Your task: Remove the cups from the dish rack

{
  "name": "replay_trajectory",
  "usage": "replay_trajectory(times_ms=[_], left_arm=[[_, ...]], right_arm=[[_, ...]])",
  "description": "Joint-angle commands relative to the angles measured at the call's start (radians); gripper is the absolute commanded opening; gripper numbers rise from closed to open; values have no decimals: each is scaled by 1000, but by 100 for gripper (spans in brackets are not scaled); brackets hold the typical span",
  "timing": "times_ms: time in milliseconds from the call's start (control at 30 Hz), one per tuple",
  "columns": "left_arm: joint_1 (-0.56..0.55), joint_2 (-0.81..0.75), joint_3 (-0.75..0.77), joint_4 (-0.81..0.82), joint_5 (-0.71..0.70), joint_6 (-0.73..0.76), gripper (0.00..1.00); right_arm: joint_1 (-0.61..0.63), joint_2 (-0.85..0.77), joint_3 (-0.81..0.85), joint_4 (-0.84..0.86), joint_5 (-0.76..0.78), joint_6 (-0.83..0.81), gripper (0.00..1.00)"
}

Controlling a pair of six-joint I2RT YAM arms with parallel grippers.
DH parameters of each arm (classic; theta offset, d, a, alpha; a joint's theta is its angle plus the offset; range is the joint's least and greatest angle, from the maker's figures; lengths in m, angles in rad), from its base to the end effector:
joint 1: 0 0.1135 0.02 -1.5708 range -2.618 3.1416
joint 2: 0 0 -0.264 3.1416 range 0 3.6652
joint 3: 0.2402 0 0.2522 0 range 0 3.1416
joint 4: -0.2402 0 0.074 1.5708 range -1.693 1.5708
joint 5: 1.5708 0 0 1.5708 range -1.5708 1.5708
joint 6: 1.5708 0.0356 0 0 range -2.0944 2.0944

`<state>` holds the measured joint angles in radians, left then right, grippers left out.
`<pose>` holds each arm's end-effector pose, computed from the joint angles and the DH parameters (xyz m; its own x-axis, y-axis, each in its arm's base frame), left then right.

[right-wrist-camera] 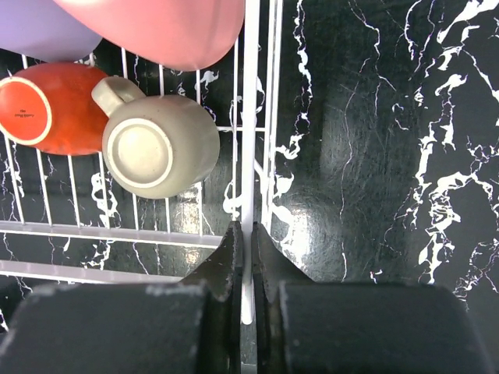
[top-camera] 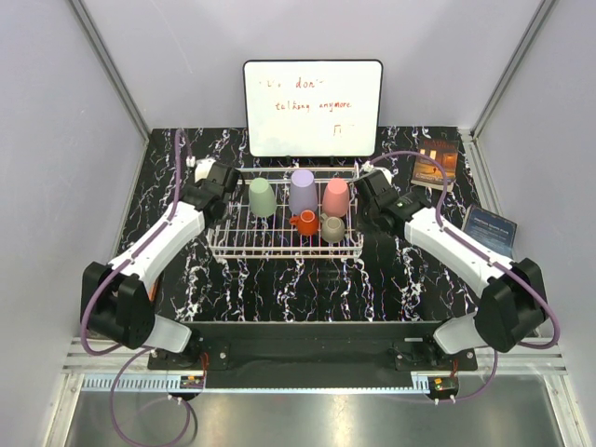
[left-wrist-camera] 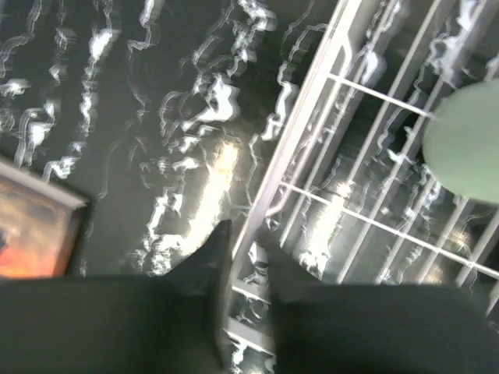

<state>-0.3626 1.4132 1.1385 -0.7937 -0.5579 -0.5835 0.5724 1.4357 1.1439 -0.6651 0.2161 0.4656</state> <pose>0.2692 -0.0820 0.2742 -0.7183 -0.2274 -0.6575 -0.3992 0.9087 0.1219 0.2554 0.1555 0.2732 -0.8049 0.0030 -0.5934 -0.0715 0.9922 0.1020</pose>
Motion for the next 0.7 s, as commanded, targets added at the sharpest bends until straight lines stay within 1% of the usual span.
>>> replay_trajectory(times_ms=[0, 233, 300, 400, 533, 667], left_arm=[[11, 27, 21, 48, 10, 11, 0], [11, 3, -26, 56, 23, 5, 0], [10, -22, -45, 57, 48, 2, 0], [-21, -68, -81, 56, 79, -7, 0], [-105, -143, -124, 39, 102, -36, 0], [-162, -206, -161, 11, 139, -67, 0]], right_arm=[[-13, -78, -7, -16, 49, -8, 0], [-19, -83, -10, -21, 51, -16, 0], [-25, -78, -3, -21, 55, -19, 0], [-54, -57, 26, -21, 54, -24, 0], [-86, -9, 65, -21, 40, -16, 0], [-109, 37, 114, -19, 25, 11, 0]])
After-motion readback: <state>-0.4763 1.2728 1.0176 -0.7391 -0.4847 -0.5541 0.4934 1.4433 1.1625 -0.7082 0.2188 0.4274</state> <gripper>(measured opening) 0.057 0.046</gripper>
